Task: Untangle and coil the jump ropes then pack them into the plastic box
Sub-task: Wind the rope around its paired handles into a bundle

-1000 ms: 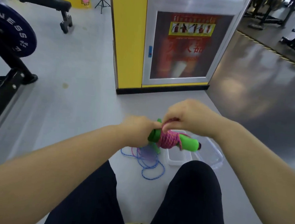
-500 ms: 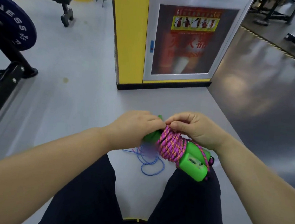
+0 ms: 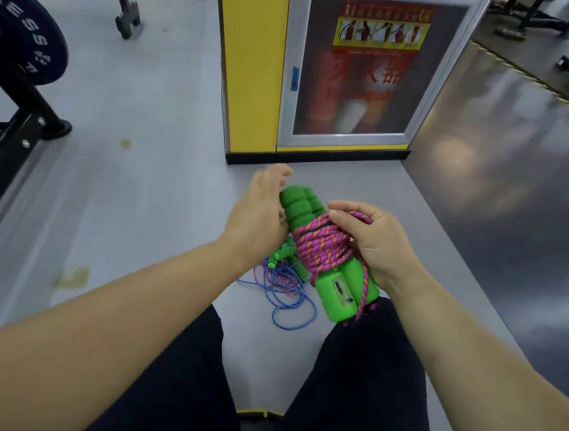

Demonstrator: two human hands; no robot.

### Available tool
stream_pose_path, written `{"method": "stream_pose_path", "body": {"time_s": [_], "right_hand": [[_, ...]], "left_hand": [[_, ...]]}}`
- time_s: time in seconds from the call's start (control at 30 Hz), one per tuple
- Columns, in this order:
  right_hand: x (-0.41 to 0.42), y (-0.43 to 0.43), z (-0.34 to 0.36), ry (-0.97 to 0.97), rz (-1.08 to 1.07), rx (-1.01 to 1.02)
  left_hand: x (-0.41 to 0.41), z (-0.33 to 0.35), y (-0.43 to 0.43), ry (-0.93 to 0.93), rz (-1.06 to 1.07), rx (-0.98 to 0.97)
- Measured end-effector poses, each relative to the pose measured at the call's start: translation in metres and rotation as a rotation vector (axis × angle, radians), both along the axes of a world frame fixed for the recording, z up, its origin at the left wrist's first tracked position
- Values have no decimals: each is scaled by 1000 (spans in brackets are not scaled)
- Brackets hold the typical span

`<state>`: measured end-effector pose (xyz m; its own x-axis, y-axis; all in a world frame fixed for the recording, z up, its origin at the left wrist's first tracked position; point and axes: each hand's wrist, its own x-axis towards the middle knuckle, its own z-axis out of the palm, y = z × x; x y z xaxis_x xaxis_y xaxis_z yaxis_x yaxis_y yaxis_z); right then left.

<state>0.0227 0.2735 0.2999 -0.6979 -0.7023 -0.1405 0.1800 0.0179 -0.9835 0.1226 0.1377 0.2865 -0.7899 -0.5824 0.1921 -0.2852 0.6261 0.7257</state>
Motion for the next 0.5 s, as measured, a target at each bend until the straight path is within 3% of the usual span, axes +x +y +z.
{"method": "stream_pose_path", "body": {"time_s": [0.1,0.17,0.23,0.37,0.5], "right_hand": [[-2,-7,-5,-68,-184,-87],[0,-11,-10,-32,-231,-110],[5,-12,-12,71,-211,-71],[1,-4,-3,269,-44,7],[-16,3,10,923,144,216]], "left_hand": [[-4,11,15,51,64,972],[-1,14,26,53,-60,1330],[0,8,34,104,-160,1329],[5,-2,25,166,-109,1218],[11,-1,14,113,-163,1174]]}}
